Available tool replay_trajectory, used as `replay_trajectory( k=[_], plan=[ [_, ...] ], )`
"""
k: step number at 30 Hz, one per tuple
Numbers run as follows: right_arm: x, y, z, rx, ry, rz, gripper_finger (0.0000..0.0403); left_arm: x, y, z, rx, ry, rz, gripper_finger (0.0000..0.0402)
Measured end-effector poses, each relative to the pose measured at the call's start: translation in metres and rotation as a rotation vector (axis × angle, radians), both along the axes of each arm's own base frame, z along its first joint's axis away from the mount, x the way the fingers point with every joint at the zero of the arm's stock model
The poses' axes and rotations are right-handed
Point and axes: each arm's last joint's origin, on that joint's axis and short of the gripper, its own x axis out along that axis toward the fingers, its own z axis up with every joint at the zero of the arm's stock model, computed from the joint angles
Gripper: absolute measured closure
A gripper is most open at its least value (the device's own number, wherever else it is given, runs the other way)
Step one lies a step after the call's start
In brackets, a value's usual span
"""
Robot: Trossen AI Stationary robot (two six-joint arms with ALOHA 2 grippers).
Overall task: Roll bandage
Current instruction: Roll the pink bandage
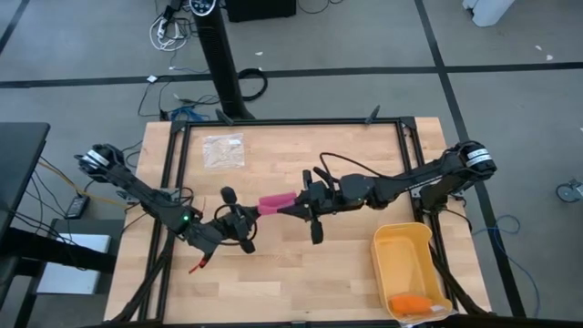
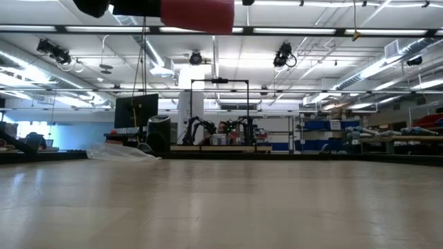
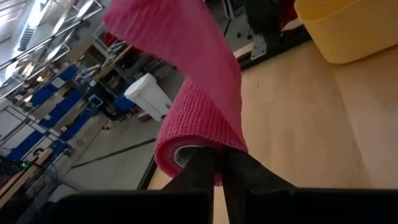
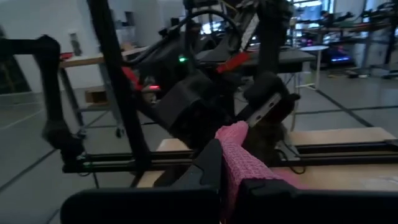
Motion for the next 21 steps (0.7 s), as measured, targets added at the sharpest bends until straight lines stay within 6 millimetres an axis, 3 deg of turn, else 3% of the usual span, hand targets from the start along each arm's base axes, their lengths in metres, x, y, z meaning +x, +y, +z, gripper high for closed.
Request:
replay_trajectory(
  k=[9, 21],
  plan=[
    [0.001, -0.009, -0.002, -0.012, 0.022, -0.134, 0.0369, -0.002, -0.006, 0.002, -0.021, -0.02, -0.039, 0.0386],
    [0.003, -0.019, -0.003, 0.001, 0.036, -0.233, 0.0241, -0.002, -0.009, 0.004, -0.055, -0.032, -0.104, 0.0386]
  ],
)
